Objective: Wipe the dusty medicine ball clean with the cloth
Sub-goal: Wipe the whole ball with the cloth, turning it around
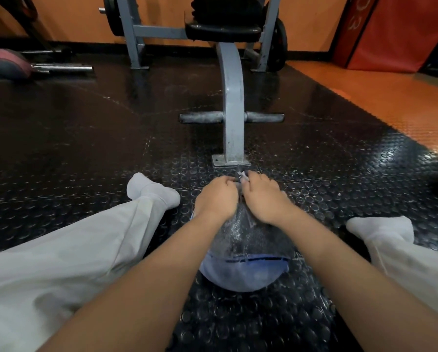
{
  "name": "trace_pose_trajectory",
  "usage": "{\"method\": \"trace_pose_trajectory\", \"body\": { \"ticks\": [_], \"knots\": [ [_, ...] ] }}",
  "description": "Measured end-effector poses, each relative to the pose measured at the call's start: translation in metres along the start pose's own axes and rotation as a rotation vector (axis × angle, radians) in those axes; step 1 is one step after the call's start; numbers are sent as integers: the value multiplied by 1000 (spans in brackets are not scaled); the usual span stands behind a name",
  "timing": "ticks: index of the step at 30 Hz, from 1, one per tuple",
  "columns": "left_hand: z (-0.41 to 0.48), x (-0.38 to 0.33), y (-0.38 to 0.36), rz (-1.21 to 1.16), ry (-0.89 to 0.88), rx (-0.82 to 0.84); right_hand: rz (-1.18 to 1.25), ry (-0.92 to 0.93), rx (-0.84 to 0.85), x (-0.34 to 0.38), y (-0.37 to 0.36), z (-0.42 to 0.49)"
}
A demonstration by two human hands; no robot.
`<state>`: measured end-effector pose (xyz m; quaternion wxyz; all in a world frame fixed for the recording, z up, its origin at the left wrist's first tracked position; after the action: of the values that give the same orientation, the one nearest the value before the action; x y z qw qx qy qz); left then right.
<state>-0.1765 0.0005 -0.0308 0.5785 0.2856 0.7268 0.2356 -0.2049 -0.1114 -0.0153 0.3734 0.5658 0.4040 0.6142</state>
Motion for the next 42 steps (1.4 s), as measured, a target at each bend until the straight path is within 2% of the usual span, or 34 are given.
{"method": "trace_pose_trajectory", "body": {
  "ticks": [4,9,11,14,16,18,20,23,25,27,29,32,34,38,40,42],
  "knots": [
    [6,-2,4,-95,64,48,-79,105,-69,20,-2,-39],
    [-2,8,4,-88,4,23,95,3,88,-4,7,19],
    [-3,13,2,-107,27,-30,126,-57,190,-14,11,41],
    [-3,16,3,-139,89,-82,156,-96,229,-17,12,54],
    [3,15,5,-140,142,-93,135,-45,171,-11,8,51],
    [15,15,7,-129,175,-81,153,-50,41,-5,3,36],
    [24,14,7,-123,173,-27,66,-12,-111,6,-2,8],
    [28,9,6,-75,105,-27,-31,110,-286,15,-8,-27],
    [15,2,8,-42,8,-90,14,103,-264,5,-6,-27],
    [-6,-4,5,6,-168,-150,127,44,-219,-11,-1,-17],
    [-24,-1,-4,43,-335,-128,334,-62,-189,-31,7,-5],
    [-38,7,-14,73,-406,-136,582,-272,-170,-60,8,9],
    [-36,1,-20,69,-387,-176,558,-297,-159,-69,5,12],
    [-17,-19,-22,55,-293,-131,395,-228,-301,-63,6,-11],
    [-1,-27,-19,41,-220,-79,143,-129,-303,-50,9,-26],
    [15,-32,-16,33,-156,-4,-147,71,-347,-30,7,-38]
  ]
}}
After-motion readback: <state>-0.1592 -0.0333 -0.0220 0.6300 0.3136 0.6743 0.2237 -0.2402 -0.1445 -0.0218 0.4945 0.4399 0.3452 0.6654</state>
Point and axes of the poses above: each hand's wrist, its own z-axis towards the middle knuckle, its own y-axis out of the back of the hand, x = y × z, the point moved 2 cm from there along z, towards the middle knuckle, and after that the axes turned 12 degrees about y, right-handed, at the moved point
